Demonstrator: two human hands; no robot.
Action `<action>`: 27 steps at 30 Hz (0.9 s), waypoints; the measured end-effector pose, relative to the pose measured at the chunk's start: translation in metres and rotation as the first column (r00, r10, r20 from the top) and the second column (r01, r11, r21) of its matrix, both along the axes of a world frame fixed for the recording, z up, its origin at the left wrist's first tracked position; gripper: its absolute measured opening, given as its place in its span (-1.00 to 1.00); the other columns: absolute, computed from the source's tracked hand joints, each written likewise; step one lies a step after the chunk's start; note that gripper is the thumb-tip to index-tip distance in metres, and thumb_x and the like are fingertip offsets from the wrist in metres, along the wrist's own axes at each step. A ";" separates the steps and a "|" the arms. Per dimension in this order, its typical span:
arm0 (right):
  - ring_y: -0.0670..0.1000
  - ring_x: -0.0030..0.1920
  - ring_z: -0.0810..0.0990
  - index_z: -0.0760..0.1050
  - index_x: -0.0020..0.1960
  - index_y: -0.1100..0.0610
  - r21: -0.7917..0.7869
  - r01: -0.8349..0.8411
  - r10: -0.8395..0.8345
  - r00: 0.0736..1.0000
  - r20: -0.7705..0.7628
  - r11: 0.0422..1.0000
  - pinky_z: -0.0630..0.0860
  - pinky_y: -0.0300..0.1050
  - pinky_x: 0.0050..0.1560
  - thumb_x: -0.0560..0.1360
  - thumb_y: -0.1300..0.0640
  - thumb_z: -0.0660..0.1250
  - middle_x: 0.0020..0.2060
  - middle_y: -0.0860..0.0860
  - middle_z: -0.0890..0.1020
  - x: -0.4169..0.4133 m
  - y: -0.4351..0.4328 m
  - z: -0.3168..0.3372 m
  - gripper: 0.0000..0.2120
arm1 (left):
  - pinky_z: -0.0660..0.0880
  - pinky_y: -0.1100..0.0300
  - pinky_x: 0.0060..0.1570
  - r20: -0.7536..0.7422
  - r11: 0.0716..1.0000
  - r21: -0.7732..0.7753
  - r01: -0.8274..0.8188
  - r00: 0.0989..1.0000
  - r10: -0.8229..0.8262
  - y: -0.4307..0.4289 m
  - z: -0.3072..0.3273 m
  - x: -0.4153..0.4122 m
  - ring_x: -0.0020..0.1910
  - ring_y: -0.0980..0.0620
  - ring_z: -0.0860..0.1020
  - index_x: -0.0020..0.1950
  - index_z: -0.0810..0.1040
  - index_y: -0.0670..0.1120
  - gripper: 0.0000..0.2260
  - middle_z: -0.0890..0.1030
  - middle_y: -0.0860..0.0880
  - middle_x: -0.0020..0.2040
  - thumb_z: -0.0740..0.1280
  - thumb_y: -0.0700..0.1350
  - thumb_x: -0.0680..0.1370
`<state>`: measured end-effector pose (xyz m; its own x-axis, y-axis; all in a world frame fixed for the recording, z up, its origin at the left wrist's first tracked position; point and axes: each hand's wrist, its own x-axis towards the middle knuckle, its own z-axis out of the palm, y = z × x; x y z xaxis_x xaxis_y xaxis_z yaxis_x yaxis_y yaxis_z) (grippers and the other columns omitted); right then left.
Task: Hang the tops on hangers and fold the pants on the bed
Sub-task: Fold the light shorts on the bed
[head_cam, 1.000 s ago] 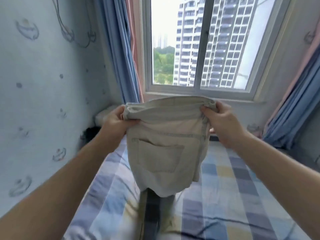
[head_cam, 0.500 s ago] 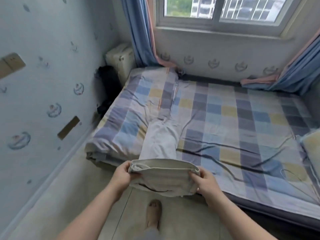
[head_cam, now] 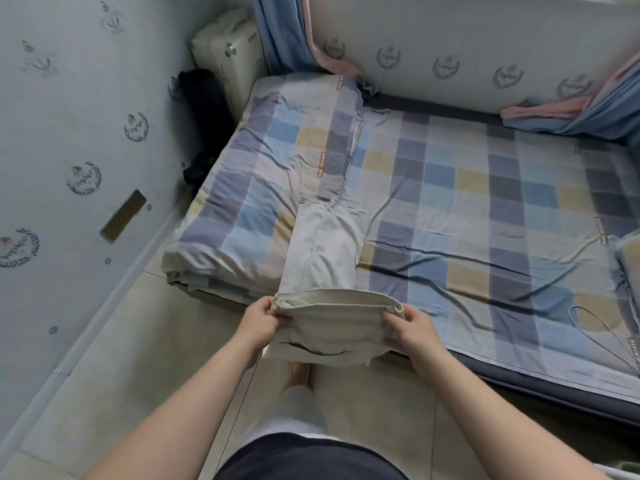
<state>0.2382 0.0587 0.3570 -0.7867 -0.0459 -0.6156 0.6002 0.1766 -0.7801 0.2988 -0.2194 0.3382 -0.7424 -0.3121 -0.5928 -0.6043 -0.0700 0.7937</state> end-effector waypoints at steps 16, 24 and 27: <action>0.04 -0.19 0.47 0.50 -0.19 0.15 0.245 0.103 -0.088 0.994 -0.072 0.964 0.45 -0.02 -0.17 0.57 0.21 0.38 -0.30 0.05 0.51 -0.337 -0.105 -0.087 -0.83 | 0.44 0.40 -0.35 0.055 0.993 -0.084 0.080 0.996 -0.075 -0.092 -0.096 -0.359 -0.28 0.13 0.49 -0.09 0.52 -0.09 -0.80 0.56 0.02 -0.25 0.41 -0.37 0.50; 0.06 -0.19 0.50 0.56 -0.06 0.31 0.319 0.132 -0.094 0.987 -0.134 0.938 0.49 0.07 -0.15 0.49 0.20 0.40 -0.25 0.15 0.53 -0.489 -0.133 -0.227 -0.85 | 0.49 0.24 -0.13 0.004 0.973 -0.192 0.131 0.991 -0.132 -0.110 -0.228 -0.503 -0.15 0.07 0.57 0.01 0.56 -0.11 -0.88 0.62 0.00 -0.14 0.42 -0.27 0.53; 0.07 -0.21 0.52 0.55 -0.16 0.18 0.343 0.141 -0.100 0.986 -0.135 0.929 0.44 0.01 -0.20 0.46 0.19 0.40 -0.28 0.13 0.53 -0.524 -0.143 -0.285 -0.93 | 0.52 0.11 0.02 0.007 0.959 -0.238 0.153 0.988 -0.156 -0.117 -0.281 -0.536 -0.07 -0.02 0.60 -0.10 0.52 -0.02 -0.86 0.64 -0.04 -0.10 0.44 -0.22 0.53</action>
